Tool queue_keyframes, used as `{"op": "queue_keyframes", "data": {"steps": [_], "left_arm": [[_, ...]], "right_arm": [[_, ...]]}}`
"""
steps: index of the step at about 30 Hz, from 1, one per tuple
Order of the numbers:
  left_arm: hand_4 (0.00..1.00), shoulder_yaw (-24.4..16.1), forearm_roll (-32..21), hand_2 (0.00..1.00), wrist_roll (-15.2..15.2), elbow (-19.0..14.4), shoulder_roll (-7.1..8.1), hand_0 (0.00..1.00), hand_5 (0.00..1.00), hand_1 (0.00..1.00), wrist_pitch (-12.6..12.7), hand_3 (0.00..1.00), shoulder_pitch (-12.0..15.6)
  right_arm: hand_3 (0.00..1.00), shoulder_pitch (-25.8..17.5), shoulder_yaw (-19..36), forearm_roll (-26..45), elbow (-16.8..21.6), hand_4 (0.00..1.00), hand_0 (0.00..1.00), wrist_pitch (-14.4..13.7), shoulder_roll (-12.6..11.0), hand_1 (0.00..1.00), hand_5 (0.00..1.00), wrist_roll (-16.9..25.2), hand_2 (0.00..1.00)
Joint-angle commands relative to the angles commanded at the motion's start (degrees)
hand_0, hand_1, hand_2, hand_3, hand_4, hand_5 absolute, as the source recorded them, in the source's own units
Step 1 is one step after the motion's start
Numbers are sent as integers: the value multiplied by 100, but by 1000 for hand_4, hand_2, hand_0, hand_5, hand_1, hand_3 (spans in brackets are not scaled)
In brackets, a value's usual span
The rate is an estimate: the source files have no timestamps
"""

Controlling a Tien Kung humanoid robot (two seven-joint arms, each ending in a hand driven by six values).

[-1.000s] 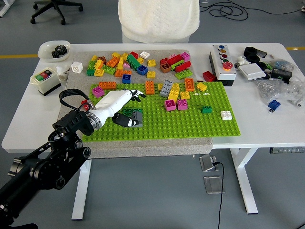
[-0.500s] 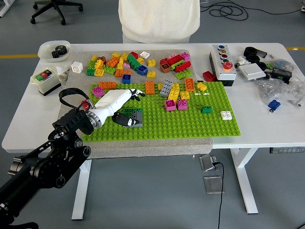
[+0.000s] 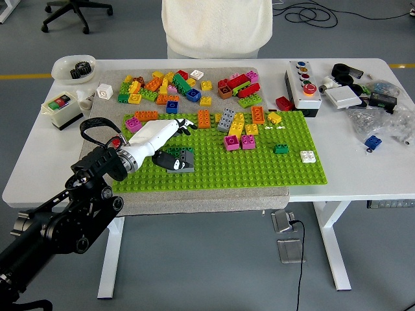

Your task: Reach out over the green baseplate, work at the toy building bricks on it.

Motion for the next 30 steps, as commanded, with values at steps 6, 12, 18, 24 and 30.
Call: {"op": "queue_keyframes", "data": {"steps": [6,12,18,24,30], "left_arm": [[942,11,-11,721,-4,27,-4,774,103,722,1,801,-13],[938,31,-20,718,-3,42,-12,774,101,721,-2,800,-24],[937,34,-20,716,-7,17,-6,774,99,721,-39,800,-20],[935,25,-58,714,0,-78,17,774,99,720,-134,799,14],[934,6,-125,714,-3,-167,38,774,96,721,-242,800,52]], "right_arm": [[607,-5,5,-5,0,816,740,0,-3,643,529,0,679],[606,-3,2,-1,0,815,740,1,-3,643,529,-1,679],[606,1,6,8,0,815,740,-3,-3,643,528,-2,679],[605,-3,12,7,0,814,740,-8,1,643,528,-1,679],[606,-10,9,6,0,815,740,-11,5,643,527,-2,679]]}}
